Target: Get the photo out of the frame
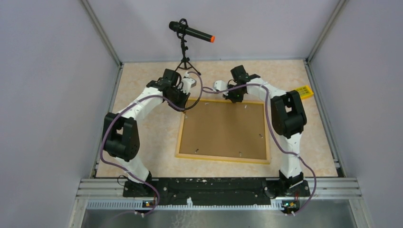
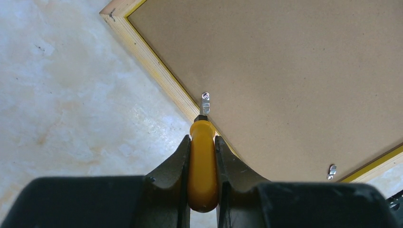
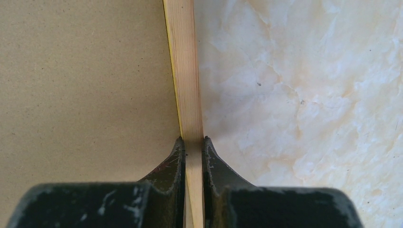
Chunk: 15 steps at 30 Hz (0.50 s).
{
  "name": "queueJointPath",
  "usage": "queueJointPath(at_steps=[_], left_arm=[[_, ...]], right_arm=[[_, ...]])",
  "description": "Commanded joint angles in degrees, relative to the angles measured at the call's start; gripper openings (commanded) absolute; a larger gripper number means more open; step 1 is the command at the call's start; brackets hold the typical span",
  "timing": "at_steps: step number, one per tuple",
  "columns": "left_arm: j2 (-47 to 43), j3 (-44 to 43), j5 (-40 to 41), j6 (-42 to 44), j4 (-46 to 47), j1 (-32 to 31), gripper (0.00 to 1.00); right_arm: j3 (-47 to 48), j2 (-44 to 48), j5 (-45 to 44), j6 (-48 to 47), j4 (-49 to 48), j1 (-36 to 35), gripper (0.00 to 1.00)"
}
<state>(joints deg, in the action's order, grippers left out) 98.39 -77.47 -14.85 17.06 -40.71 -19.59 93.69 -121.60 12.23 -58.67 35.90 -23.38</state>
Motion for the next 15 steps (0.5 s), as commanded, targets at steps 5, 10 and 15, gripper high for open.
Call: queueJointPath(at_steps=[5, 10, 15], left_arm=[[-1.84, 2.76, 0.93, -0.52, -3.41, -0.88, 0.00], [-2.35, 5.07, 0.95, 0.43, -3.66, -2.26, 0.00], [-1.44, 5.73, -5.10, -0.33, -6.12, -2.29, 0.00]], right_arm=[[-3.25, 0.26, -3.74, 1.63, -3.51, 0.33, 0.00], [-3.25, 0.07, -4.24, 1.87, -3.88, 0.34, 0.00], [-2.81, -0.47, -4.62, 2.54, -4.11, 0.32, 0.00]])
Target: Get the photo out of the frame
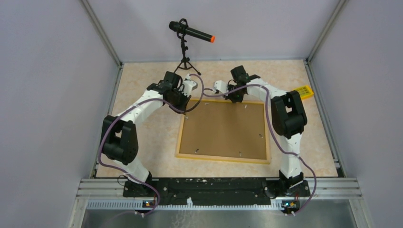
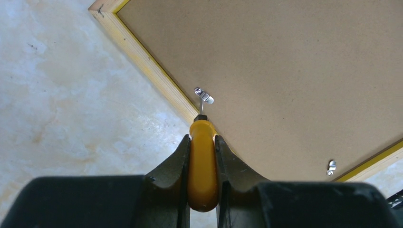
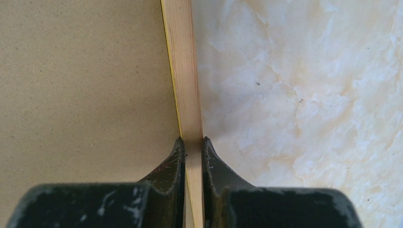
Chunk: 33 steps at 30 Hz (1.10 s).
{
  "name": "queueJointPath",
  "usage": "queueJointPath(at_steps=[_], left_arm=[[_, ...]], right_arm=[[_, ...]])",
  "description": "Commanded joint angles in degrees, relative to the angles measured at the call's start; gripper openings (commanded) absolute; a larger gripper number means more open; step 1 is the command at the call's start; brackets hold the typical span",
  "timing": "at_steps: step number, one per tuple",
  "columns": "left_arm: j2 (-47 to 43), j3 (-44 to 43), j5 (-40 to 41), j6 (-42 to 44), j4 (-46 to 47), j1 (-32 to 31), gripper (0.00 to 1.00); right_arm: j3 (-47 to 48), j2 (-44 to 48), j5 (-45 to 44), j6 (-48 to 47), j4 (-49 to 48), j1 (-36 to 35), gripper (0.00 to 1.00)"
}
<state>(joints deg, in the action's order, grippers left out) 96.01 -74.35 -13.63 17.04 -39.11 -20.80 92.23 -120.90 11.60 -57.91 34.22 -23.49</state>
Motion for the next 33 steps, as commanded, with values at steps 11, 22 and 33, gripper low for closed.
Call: queueJointPath(at_steps=[11, 22, 33], left_arm=[[-1.04, 0.01, -20.92, -5.36, -4.11, 9.14, 0.00], [1.02, -8.62, -43.99, -8.19, -5.28, 12.24, 0.00], [0.81, -8.23, -53.21, -13.14, -0.80, 9.03, 0.00]], right_arm=[[-0.72, 3.03, -0.26, 6.73, -1.57, 1.52, 0.42], [8.31, 15.06, 29.23, 19.96, 11.34, -0.24, 0.80], [6.73, 14.24, 35.63, 33.09, 7.28, -11.00, 0.66]])
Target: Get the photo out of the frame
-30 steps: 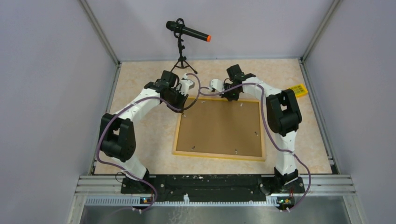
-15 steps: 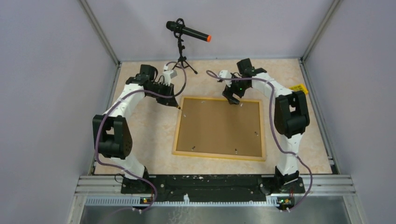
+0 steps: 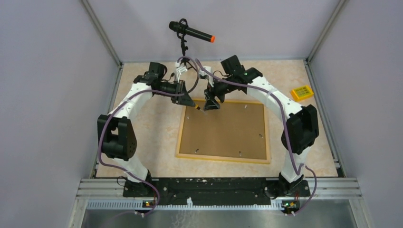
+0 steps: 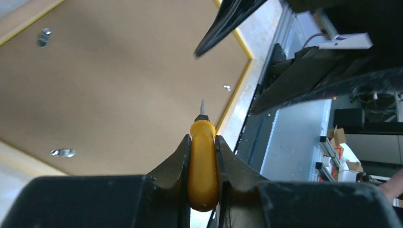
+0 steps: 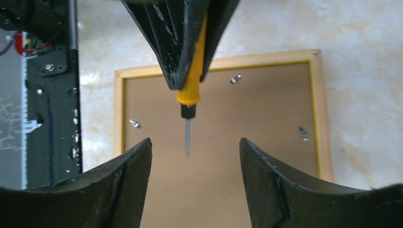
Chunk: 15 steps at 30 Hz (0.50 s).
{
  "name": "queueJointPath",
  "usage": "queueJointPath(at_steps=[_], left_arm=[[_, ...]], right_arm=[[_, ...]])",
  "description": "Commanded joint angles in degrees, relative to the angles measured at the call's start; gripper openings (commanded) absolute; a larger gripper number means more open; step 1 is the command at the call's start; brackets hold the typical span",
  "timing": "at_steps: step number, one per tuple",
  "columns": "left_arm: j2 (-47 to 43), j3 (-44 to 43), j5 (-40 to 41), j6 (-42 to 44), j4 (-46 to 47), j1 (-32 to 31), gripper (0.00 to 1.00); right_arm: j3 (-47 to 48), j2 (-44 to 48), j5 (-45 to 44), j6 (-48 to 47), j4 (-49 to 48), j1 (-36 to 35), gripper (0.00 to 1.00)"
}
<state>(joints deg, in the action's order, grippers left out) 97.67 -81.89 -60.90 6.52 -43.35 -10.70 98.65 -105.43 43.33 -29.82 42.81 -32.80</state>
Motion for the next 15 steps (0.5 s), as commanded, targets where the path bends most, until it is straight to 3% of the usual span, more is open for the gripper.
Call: queueJointPath(at_steps=[1, 4, 9, 11, 14, 15], left_arm=[[-0.93, -0.40, -6.30, -3.14, 4.16, -1.12, 0.00], [-1.23, 0.07, -6.88, -4.51, 5.54, -1.17, 0.00], [-1.56, 0.69, -7.28, -6.39, 8.16, -1.17, 0.00], [-1.80, 1.03, -7.76, -8.62, 9.55, -1.23, 0.00], [-2.42, 1.58, -7.57, -9.73, 11.67, -1.25, 0.01], [-2.53, 1.69, -7.43, -9.85, 12.07, -1.32, 0.05]], right_arm=[[0.19, -1.63, 3.90, 5.20, -1.32, -2.20, 0.64], [-0.45, -2.82, 4.39, 5.63, -1.31, -3.03, 0.57], [-0.50, -3.70, 4.04, 4.72, 0.69, -3.33, 0.23], [-1.11, -3.30, 3.40, 4.18, 1.36, -3.31, 0.04], [-2.75, -1.80, 2.11, 3.99, 1.48, -2.68, 0.00], [-3.61, -1.05, 2.01, 4.36, 1.22, -2.06, 0.00]])
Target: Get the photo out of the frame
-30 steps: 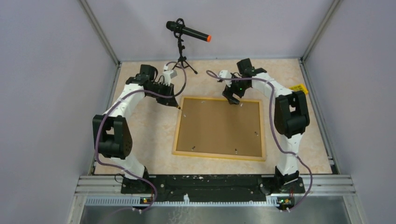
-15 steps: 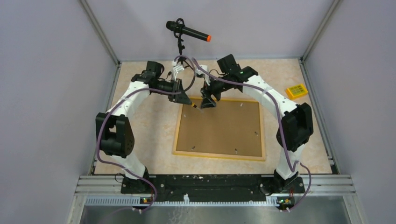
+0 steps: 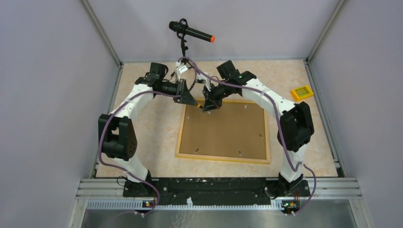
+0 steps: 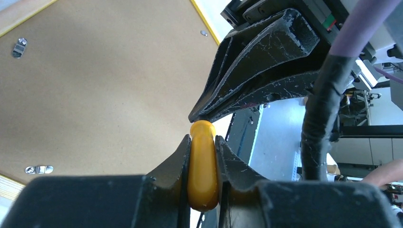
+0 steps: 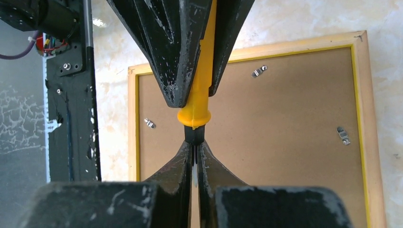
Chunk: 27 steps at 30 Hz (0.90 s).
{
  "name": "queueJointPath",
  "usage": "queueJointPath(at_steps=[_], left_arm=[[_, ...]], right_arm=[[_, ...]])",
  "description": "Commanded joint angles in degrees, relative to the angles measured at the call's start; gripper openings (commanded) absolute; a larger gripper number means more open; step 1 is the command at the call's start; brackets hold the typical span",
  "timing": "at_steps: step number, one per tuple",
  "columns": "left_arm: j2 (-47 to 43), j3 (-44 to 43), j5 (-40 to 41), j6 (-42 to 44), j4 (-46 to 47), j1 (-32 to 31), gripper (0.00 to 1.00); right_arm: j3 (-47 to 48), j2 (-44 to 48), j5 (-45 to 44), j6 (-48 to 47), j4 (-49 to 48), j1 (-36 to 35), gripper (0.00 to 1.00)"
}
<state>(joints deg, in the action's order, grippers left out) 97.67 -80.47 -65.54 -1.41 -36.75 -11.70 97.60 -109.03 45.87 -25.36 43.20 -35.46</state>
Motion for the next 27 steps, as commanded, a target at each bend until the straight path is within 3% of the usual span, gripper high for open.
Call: queueJointPath(at_steps=[1, 4, 6, 8, 11, 15, 20, 24, 27], left_arm=[[-2.76, 0.21, -2.12, -1.79, 5.62, -0.33, 0.19], [-3.96, 0.40, 1.57, 1.68, 4.88, -0.45, 0.63], [-4.92, 0.76, 6.93, 9.36, 2.42, -1.84, 0.78], [-5.66, 0.98, 12.78, 18.01, -0.88, -4.87, 0.84], [-6.73, 3.30, 21.68, 30.96, -3.98, -12.65, 0.85], [-7.96, 9.17, 30.55, 39.10, -3.24, -23.83, 0.84], [-7.15, 14.60, 37.58, 42.33, 0.11, -35.25, 0.82], [-5.37, 17.10, 42.14, 41.55, 3.70, -41.24, 0.77], [-3.50, 17.83, 44.23, 40.45, 5.39, -43.82, 0.69]], right_arm=[[-3.49, 3.26, -0.52, 0.47, 0.42, 1.52, 0.00], [-6.97, 5.68, -0.74, 1.80, 0.65, 6.38, 0.00], [-10.59, 8.19, -2.32, 2.01, 1.09, 10.97, 0.00], [-15.21, 11.03, -3.24, 2.63, 0.85, 16.60, 0.00], [-20.57, 14.48, -5.30, 1.60, 2.40, 26.19, 0.00], [-24.45, 17.52, -8.91, -2.97, 6.66, 40.31, 0.00], [-28.25, 18.78, -14.76, -9.95, 10.51, 53.88, 0.00], [-32.30, 18.71, -20.26, -14.39, 9.14, 60.05, 0.00], [-35.41, 17.83, -24.29, -15.66, 6.07, 62.31, 0.00]])
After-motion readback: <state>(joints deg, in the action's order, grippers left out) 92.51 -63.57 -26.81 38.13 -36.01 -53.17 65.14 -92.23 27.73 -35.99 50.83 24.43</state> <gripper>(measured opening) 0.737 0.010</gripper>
